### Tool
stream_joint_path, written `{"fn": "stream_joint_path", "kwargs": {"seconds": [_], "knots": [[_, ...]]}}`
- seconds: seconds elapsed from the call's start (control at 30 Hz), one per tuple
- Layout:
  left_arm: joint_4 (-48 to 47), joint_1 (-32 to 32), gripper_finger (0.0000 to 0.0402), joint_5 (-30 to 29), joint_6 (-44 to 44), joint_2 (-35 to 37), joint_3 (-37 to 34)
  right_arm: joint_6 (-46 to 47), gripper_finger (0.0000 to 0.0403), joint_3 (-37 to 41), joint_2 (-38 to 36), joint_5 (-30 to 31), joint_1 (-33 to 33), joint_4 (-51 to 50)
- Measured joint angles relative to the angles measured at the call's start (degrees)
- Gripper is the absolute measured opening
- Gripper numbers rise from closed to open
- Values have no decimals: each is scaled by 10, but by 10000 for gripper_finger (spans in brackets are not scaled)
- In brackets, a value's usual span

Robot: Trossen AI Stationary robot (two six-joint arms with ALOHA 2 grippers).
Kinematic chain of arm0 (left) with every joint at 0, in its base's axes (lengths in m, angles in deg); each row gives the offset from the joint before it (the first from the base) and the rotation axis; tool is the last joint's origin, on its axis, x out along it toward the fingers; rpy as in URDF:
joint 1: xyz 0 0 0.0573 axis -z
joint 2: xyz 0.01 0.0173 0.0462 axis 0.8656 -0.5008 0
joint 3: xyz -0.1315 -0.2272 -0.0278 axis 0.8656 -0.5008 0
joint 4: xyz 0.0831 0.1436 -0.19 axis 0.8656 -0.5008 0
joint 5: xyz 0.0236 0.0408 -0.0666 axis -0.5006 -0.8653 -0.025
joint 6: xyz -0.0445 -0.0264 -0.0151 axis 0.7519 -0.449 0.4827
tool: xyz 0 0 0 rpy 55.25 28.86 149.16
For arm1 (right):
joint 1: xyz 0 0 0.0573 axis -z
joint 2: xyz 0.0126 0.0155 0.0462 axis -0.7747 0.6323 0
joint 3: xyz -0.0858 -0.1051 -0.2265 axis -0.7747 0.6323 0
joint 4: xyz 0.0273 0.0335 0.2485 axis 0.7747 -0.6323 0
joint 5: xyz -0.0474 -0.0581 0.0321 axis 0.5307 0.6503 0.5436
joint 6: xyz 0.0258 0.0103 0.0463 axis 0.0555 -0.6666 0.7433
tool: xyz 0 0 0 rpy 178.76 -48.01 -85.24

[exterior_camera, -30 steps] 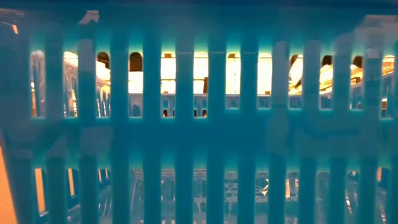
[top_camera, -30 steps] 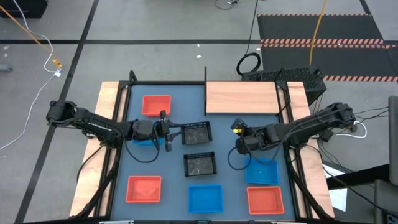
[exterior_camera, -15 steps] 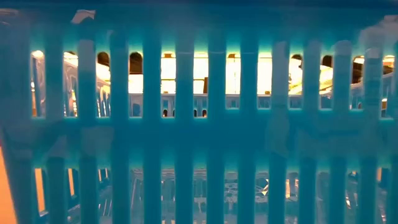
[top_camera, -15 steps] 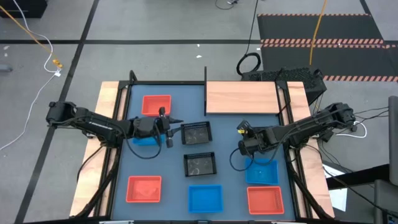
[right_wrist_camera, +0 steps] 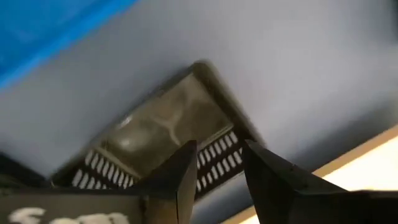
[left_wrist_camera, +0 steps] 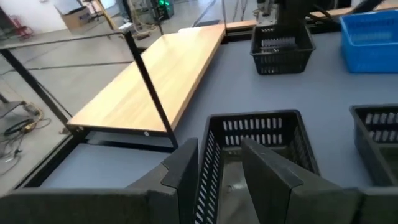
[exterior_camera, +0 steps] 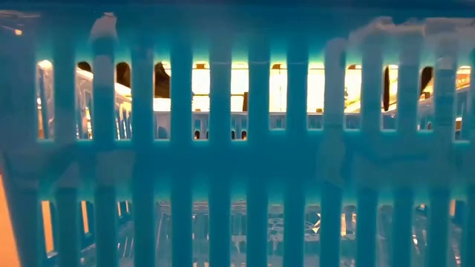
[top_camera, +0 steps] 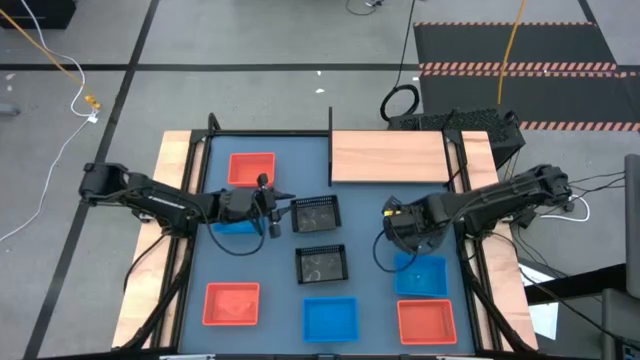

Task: Stack baskets on shelf by color
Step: Put the top right black basket on the shelf

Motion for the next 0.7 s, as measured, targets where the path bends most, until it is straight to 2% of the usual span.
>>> {"fn": "stream_joint_path", "kwargs": {"seconds": [0.13, 0.2, 0.33, 0.47, 0.6, 0.7], "knots": [[-2, 0, 127, -10, 6, -24, 0, -9, 140, 17, 0, 20, 7, -7], [0, 0, 127, -10, 12, -33, 0, 19, 150, 22, 0, 19, 12, -20], [2, 0, 127, -11, 15, -46, 0, 33, 165, 38, 0, 21, 24, -122], [19, 0, 127, -15, 15, -47, 0, 28, 164, 91, 0, 20, 30, -195], [35, 5, 127, -16, 7, -47, 0, 16, 158, 157, 1, 20, 28, -182], [38, 7, 127, -15, 4, -47, 0, 4, 151, 154, 2, 18, 28, -160]]}}
